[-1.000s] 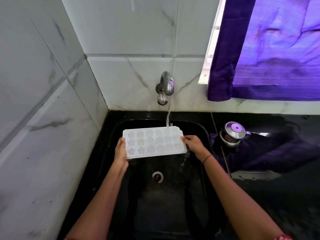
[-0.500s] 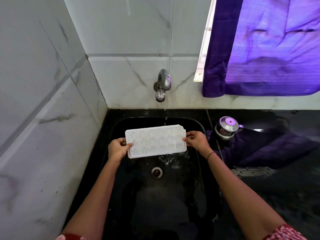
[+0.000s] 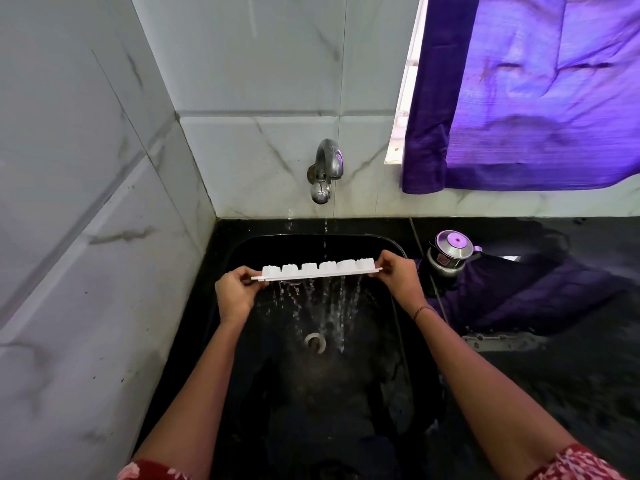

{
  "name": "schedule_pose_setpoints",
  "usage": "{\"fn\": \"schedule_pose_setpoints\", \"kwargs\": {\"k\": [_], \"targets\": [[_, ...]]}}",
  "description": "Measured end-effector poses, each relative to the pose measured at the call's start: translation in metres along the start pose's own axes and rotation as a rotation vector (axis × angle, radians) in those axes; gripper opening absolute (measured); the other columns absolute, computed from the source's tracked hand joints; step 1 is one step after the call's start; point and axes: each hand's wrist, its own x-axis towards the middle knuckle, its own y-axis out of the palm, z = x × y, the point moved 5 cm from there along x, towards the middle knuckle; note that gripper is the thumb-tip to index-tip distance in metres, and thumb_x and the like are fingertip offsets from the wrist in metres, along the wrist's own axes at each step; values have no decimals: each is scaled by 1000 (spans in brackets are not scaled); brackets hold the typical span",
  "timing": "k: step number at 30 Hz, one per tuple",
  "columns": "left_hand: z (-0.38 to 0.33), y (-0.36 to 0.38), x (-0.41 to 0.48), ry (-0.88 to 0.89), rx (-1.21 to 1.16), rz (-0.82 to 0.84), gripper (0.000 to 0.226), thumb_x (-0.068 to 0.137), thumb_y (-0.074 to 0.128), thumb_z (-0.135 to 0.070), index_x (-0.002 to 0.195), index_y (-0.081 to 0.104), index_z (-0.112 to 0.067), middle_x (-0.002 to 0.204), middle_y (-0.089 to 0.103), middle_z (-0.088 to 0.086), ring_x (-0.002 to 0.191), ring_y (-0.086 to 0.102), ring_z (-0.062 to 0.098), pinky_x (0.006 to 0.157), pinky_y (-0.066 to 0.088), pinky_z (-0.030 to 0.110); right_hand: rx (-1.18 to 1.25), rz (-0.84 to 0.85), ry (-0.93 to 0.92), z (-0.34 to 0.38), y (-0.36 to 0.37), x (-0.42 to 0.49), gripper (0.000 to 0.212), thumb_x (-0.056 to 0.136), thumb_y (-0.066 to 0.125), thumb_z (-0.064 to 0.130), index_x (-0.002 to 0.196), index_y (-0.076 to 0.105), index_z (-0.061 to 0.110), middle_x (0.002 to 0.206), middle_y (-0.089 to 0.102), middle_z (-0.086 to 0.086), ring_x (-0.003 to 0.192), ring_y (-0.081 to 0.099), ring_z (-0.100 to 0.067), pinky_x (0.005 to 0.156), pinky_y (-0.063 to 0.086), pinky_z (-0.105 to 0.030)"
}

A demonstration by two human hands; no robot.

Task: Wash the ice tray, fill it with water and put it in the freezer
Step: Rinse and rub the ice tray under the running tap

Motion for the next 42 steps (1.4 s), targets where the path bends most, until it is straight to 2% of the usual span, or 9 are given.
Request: {"fn": "schedule_pose_setpoints", "kwargs": {"k": [5,9,12,15,21,24,29,35,42], "targets": [[-1,-1,0,-5,-57,-32,13,73,74,4,83,70,-4,88,71,7,81,65,13,82,50,21,-35,-37,-35,8,-5,-2,29,73,69,-12,71,55,14,73,62,2,67,57,-5,64,41,-1],[0,-5,2,-42,-75,-70,21,70,80,-5,89,71,-4,83,69,4,78,64,13,77,48,20,41,-27,42,3,-2,2,27,68,79,-3,73,59,13,73,66,-3,68,62,-5,69,49,-13],[7,-6,5,-152,-175,-95,29,67,82,-6,93,70,-3,83,69,6,77,65,14,69,48,16,170,3,150,-3,3,0,28,66,80,-6,83,62,7,70,64,0,58,60,8,61,48,-6],[17,-5,3,-222,-178,-113,29,66,83,-13,91,71,-6,81,69,4,75,65,16,62,46,17,288,34,274,-10,9,-6,28,69,79,-2,94,66,4,72,65,1,65,65,-8,59,52,-11],[42,14,7,-384,-340,19,31,68,83,-12,94,70,-1,83,71,13,77,69,28,77,58,41,496,-21,496,-35,17,-22,32,81,68,-2,112,62,-8,96,67,-16,63,66,-7,57,55,-15],[41,26,5,-441,-375,102,29,75,77,-6,100,66,4,90,68,16,72,66,21,66,57,34,515,-62,560,-45,15,-29,30,84,65,-2,113,61,-8,100,65,-17,71,65,-16,57,56,-16],[32,49,-5,-494,-383,222,24,78,73,-2,98,65,5,85,67,15,72,65,21,50,56,20,352,-127,620,-76,0,-39,29,81,72,11,108,69,0,100,71,-14,92,68,-28,89,54,-45],[22,100,-24,-500,-312,326,20,79,71,-1,97,65,6,84,67,15,68,63,19,48,55,19,152,-222,631,-106,-47,-53,22,82,72,15,102,72,6,96,70,-8,87,64,-19,79,50,-29],[-7,172,-66,-534,-283,357,5,83,64,7,86,65,3,88,65,17,67,63,18,45,54,18,181,-221,709,-210,-106,-54,14,78,74,14,91,76,11,87,75,-9,85,70,-25,88,54,-46]]}}
